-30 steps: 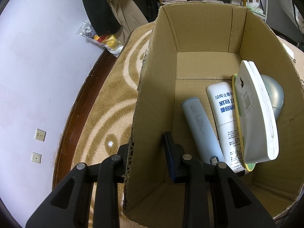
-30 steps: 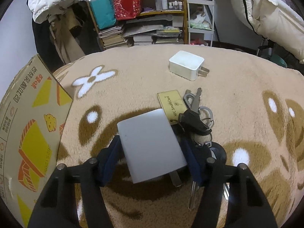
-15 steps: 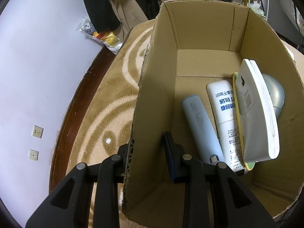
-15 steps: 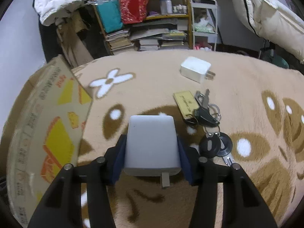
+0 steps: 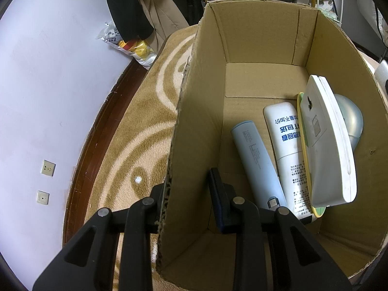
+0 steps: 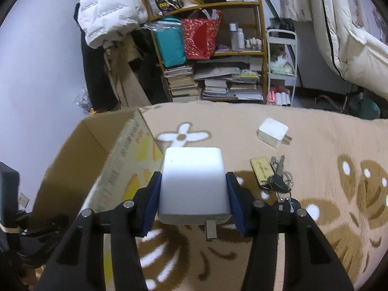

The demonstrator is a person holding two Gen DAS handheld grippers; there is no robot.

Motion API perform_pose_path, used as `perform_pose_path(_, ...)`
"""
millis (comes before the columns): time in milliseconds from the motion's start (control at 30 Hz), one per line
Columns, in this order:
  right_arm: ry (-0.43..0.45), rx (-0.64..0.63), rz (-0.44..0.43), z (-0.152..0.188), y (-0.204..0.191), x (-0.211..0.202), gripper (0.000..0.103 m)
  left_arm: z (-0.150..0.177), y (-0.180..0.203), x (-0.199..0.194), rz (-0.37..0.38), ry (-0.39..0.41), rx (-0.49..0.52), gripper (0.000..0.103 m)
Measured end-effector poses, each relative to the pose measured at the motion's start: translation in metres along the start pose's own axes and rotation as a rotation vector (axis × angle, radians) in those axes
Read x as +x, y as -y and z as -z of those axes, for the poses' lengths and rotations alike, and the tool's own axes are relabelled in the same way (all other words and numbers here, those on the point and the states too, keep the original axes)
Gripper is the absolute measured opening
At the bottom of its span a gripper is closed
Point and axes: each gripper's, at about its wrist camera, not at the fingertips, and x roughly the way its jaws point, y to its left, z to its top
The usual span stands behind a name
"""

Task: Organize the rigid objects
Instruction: 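Carry the white charger into the box and release it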

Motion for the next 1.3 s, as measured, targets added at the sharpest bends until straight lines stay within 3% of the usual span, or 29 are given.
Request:
perform_pose_path(300,0.066,-0.086,-0.093,-0.008,-0.044,-0.021,0.055,0.000,0.000,0.000,0.002,-0.001,-0.002,0.027)
perform_pose_path(600,0.053,-0.155,-0.169,-0.001,-0.078,-0.020,0.055,0.001,0.000,0.000,0.002,-0.001,-0.002,0.027)
perform_pose_path(1300,0.041,-0.181,-0.220,0.007,-0.087,-0.022,0.055,0.002,0.001,0.001,0.009,-0.003,-0.006,0.027)
